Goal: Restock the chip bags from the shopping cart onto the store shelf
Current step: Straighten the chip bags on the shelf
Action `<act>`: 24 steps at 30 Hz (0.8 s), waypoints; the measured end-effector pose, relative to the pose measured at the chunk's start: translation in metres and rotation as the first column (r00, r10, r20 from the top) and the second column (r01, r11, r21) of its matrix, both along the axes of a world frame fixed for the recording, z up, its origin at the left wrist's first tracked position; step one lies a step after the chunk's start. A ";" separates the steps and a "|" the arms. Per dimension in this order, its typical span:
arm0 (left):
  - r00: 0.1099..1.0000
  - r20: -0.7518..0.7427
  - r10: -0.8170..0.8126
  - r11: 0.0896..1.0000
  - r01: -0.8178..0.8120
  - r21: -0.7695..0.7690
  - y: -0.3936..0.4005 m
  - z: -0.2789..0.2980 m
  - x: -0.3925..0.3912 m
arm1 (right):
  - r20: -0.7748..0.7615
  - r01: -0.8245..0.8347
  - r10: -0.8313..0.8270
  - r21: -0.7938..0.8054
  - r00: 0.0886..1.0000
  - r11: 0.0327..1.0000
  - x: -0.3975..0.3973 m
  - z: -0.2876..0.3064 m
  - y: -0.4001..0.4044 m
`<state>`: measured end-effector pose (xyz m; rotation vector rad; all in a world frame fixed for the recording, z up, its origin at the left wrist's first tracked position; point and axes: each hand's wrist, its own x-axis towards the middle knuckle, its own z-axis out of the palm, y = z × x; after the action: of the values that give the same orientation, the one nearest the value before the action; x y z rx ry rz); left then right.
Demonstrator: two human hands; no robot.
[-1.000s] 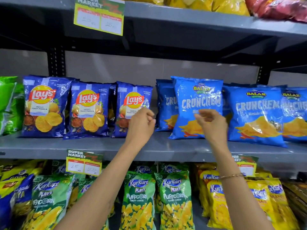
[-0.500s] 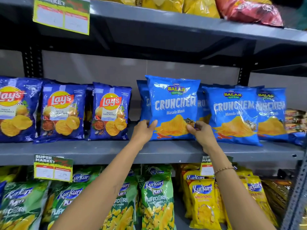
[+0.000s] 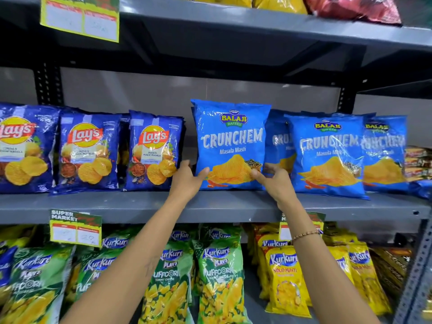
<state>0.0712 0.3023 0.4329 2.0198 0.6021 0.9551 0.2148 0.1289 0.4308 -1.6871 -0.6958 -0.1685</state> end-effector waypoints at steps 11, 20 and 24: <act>0.951 0.126 -0.283 0.884 0.208 0.418 -0.102 0.021 0.044 | 0.083 0.404 -0.433 0.237 0.898 0.883 0.053 0.022 -0.112; 0.922 -0.101 -0.373 0.915 0.384 0.124 -0.159 0.024 0.141 | 0.014 0.431 -0.431 -0.075 0.902 0.899 0.117 0.018 -0.185; 0.908 -0.101 -0.408 0.911 0.412 0.025 -0.167 0.017 0.159 | -0.082 0.244 -0.257 -0.138 0.963 0.960 0.133 0.015 -0.189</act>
<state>0.2300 0.1349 0.4503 2.1263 0.1860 0.6270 0.3477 -0.0597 0.4461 -1.8900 -0.4232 -0.2209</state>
